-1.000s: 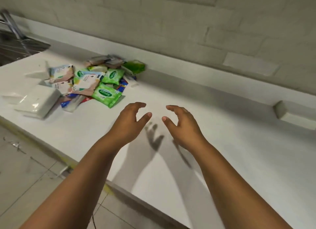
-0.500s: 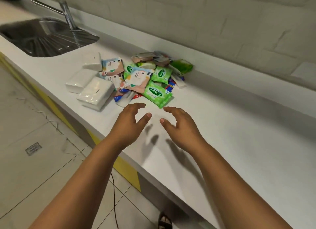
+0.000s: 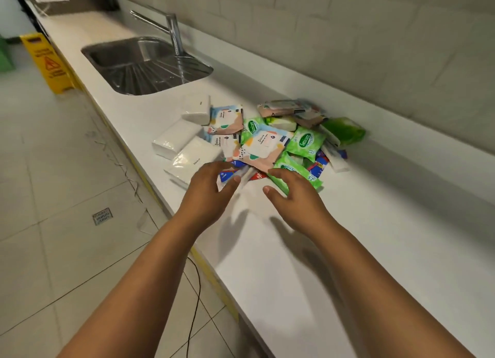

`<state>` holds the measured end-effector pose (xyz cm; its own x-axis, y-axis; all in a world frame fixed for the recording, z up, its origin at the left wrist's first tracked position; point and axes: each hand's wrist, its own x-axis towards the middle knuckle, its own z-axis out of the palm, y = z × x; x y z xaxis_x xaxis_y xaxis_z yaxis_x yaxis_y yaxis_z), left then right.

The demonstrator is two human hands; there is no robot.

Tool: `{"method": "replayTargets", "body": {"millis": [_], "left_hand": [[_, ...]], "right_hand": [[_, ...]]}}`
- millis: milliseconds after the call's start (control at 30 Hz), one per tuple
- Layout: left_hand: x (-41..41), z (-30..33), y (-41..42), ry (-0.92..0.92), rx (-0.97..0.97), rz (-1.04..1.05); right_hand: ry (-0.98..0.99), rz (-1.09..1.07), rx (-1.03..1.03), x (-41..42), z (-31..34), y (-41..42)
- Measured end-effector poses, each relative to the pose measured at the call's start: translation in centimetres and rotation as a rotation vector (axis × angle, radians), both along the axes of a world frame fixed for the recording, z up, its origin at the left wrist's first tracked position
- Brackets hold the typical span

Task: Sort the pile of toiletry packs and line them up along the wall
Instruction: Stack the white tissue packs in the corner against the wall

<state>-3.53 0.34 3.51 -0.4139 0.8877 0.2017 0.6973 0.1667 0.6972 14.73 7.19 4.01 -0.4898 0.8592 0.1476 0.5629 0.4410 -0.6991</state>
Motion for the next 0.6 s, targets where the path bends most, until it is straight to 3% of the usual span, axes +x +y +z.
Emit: {"method": "replayTargets", "body": {"millis": [300,433,600], "left_hand": [[-7.3,-2.8,2.5,0.248,-0.096,0.367],[-9.8,-4.3,2.9,0.261,-0.201,0.311],[-11.1,-4.6,0.6,0.162,-0.061,0.148]], "right_hand": [[0.013,0.027,-0.041,-5.7,-1.3,1.8],[0.011,-0.024,-0.07,-8.7,-1.9,2.0],[0.046,-0.087,-0.076,-12.1,-2.5,2.0]]}}
